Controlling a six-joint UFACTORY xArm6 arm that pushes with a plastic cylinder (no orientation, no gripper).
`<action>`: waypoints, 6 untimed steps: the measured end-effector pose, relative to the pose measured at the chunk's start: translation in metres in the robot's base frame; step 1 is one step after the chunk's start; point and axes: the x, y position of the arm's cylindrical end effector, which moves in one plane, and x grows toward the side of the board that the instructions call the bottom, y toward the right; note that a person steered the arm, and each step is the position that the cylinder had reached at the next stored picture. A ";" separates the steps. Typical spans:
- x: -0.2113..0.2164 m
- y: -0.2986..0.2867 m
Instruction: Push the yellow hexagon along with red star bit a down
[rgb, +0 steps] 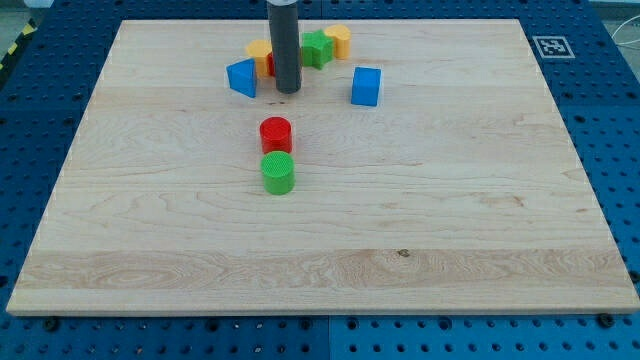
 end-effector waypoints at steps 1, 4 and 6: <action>0.009 0.000; 0.048 -0.112; -0.049 -0.203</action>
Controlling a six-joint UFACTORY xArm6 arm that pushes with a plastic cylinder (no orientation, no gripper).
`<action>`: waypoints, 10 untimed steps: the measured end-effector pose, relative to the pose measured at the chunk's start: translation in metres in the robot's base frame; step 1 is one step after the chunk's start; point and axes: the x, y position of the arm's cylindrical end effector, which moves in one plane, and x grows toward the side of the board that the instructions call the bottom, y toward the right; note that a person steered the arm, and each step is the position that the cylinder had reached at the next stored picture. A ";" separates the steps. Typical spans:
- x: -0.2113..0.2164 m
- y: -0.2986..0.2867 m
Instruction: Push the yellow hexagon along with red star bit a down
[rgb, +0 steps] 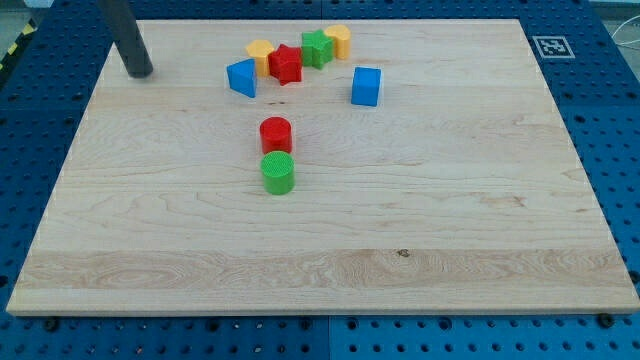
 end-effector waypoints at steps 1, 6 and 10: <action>-0.044 0.001; -0.021 0.133; -0.026 0.149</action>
